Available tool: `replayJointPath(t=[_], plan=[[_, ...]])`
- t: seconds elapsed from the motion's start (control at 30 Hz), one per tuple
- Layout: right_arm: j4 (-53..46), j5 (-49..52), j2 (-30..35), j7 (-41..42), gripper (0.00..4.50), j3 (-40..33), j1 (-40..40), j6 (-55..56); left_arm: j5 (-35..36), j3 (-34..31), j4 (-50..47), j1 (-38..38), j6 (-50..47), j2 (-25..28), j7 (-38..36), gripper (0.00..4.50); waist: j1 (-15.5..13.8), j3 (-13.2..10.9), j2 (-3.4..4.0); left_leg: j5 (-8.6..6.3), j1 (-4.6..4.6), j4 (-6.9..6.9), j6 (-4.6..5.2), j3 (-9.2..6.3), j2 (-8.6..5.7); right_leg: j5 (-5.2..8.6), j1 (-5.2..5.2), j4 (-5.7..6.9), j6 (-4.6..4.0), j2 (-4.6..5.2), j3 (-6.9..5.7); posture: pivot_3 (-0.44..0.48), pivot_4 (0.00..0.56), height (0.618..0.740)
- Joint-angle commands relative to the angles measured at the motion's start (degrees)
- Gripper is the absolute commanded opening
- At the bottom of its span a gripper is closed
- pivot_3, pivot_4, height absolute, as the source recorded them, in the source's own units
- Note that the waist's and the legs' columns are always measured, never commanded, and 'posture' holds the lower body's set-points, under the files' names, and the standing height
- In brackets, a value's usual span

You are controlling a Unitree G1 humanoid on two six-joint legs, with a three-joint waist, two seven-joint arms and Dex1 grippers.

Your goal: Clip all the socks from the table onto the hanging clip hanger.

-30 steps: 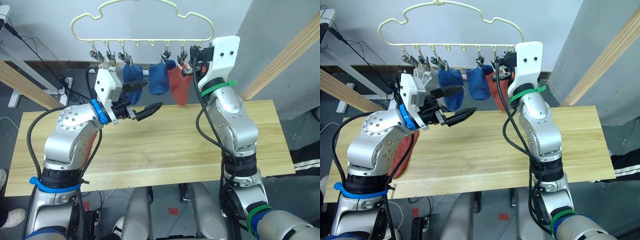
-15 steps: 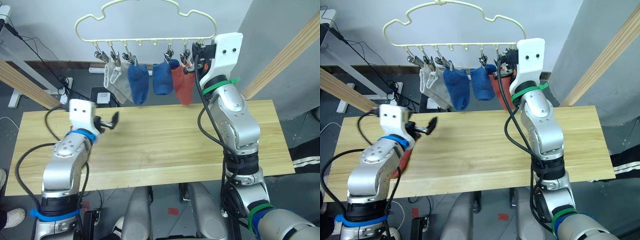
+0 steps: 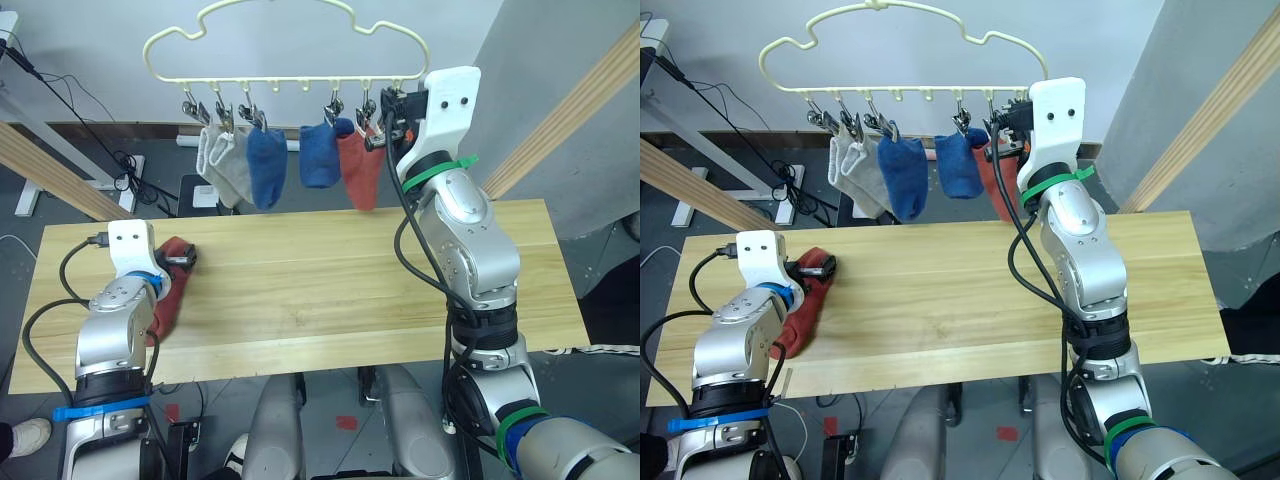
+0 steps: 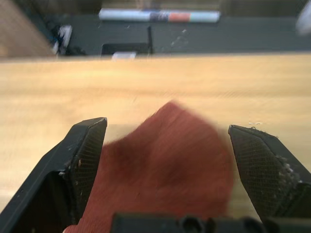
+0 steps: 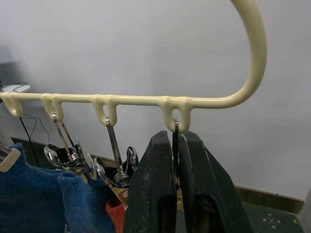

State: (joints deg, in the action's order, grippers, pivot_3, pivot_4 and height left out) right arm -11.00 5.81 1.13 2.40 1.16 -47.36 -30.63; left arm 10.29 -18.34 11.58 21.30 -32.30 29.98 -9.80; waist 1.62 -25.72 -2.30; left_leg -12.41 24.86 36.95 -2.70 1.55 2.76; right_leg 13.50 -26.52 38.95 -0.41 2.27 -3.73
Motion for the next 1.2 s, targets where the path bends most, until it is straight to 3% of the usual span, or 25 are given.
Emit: replayJointPath(t=[0.03,0.23,0.3,0.53,0.8,0.93,1.07,1.2], plan=[[-3.00,0.45,-0.27,0.32,0.00,0.13,-0.69,0.25,-1.84,-0.10,4.19,0.30,-2.44,0.51,2.32,4.36,0.00,0.00,0.00,0.00,-0.02,0.00,0.00,-0.01,0.01,0.01,0.02,0.01,0.02,0.00,-0.01,-0.057,0.446,0.735],[-3.23,0.37,-0.31,0.27,0.00,0.25,-0.71,0.14,-1.81,1.01,4.56,0.05,-4.51,0.09,2.21,4.21,0.09,0.03,0.03,0.02,-0.14,0.00,-0.03,0.06,0.01,0.01,0.07,0.05,0.01,0.00,0.04,-0.066,0.444,0.735],[-3.47,0.38,-0.23,0.28,0.00,0.23,-0.68,0.07,-1.30,0.64,3.15,-0.38,-6.08,-0.41,2.52,3.82,0.13,0.03,0.03,0.03,-0.15,0.00,-0.05,0.05,0.02,0.01,0.07,0.06,0.01,0.00,0.04,-0.066,0.444,0.735],[-3.03,-0.08,0.06,0.49,0.00,0.56,-0.94,1.13,1.83,-3.30,-2.23,-1.36,-12.73,-3.70,5.07,1.77,0.21,0.04,0.02,0.04,-0.15,-0.02,-0.06,0.07,0.02,0.00,0.07,0.05,0.01,0.00,0.05,-0.056,0.442,0.735],[-2.90,-0.12,0.12,0.44,0.00,0.42,-1.00,1.45,2.70,-2.52,-7.43,-1.88,-14.01,-5.05,5.21,0.01,0.12,0.04,0.02,0.04,-0.15,-0.02,-0.06,0.08,0.01,0.00,0.07,0.05,0.01,0.00,0.08,-0.057,0.441,0.735],[-2.95,-0.08,0.12,0.35,0.00,0.30,-1.05,1.42,2.35,1.15,-11.74,-2.67,-11.22,-4.91,1.83,0.01,0.05,0.04,0.02,0.04,-0.14,-0.03,-0.06,0.07,0.00,0.00,0.07,0.04,0.01,0.01,0.06,-0.057,0.441,0.735],[-3.12,0.00,0.13,0.15,0.00,0.14,-1.20,0.93,4.71,13.62,-22.45,-1.28,-5.06,-6.52,-9.53,0.01,-0.40,0.04,0.02,0.04,-0.08,-0.03,-0.07,0.04,-0.03,-0.01,0.06,0.01,-0.01,0.04,0.05,-0.060,0.441,0.735],[-3.19,-0.01,0.17,0.12,0.00,0.12,-1.37,0.68,5.97,19.75,-24.95,1.58,-2.56,-8.56,-15.28,0.01,-0.35,0.05,0.00,0.04,0.00,0.00,-0.07,0.01,-0.03,-0.02,0.05,-0.07,-0.03,0.04,0.02,-0.071,0.439,0.735]])
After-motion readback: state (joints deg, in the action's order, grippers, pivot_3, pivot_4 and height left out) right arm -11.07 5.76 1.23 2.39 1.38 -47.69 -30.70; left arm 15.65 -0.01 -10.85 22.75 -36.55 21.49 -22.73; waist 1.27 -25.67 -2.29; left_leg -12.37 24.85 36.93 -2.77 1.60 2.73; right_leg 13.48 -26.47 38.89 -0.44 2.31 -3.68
